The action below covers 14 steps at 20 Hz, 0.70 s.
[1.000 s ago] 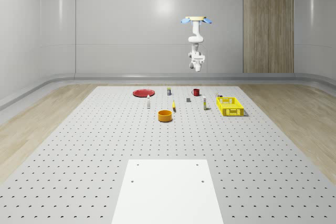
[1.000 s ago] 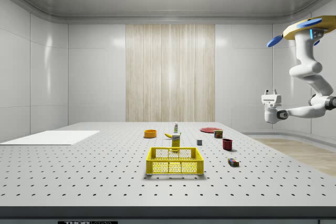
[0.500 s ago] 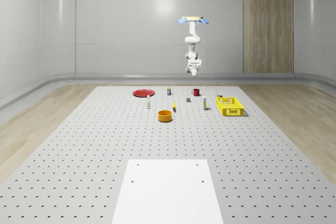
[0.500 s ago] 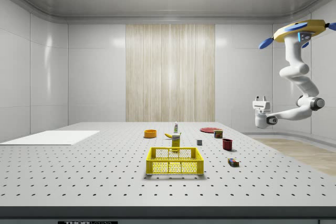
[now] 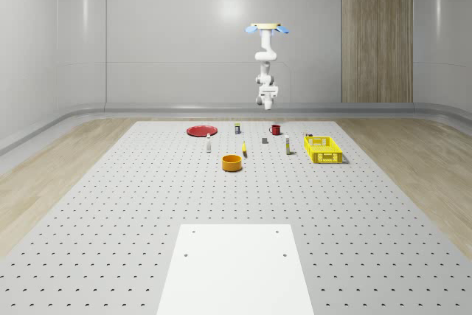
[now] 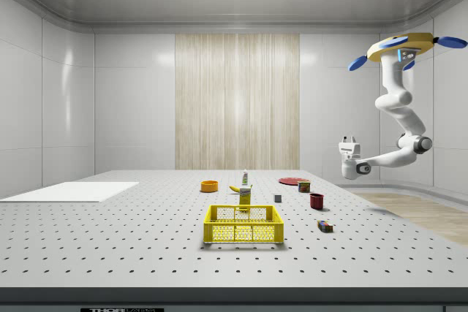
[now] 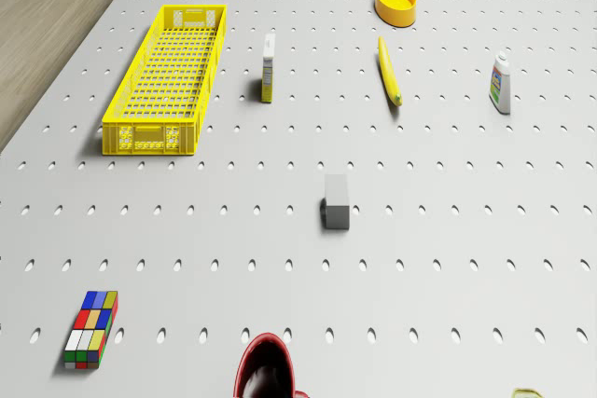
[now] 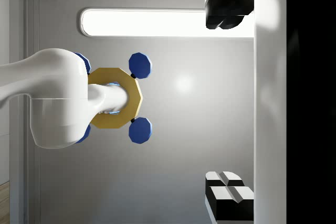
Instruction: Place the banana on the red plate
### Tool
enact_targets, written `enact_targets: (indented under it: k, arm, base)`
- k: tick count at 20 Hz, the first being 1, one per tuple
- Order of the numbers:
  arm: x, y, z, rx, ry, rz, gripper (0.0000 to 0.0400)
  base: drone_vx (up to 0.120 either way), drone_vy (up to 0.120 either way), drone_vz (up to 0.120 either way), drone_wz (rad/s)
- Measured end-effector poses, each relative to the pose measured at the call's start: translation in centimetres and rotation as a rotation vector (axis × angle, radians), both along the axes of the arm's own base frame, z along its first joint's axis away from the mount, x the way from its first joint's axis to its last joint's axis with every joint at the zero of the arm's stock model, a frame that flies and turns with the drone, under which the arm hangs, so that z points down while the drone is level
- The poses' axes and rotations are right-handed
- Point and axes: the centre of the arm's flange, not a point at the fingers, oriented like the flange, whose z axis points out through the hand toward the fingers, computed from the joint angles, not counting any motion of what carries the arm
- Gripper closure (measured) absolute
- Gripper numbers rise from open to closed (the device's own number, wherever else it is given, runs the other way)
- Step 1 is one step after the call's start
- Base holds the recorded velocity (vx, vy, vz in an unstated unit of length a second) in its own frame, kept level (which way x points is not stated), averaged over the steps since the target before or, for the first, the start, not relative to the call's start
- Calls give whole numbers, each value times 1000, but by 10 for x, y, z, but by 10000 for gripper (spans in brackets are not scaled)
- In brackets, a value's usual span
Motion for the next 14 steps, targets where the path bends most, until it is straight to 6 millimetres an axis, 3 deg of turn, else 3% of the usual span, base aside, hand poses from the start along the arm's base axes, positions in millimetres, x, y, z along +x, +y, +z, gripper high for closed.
enact_targets:
  k: [14]
  arm:
    - [-1, 0, 1, -2, -11, 0, 0]
  base:
    - [120, -120, 0, 0]
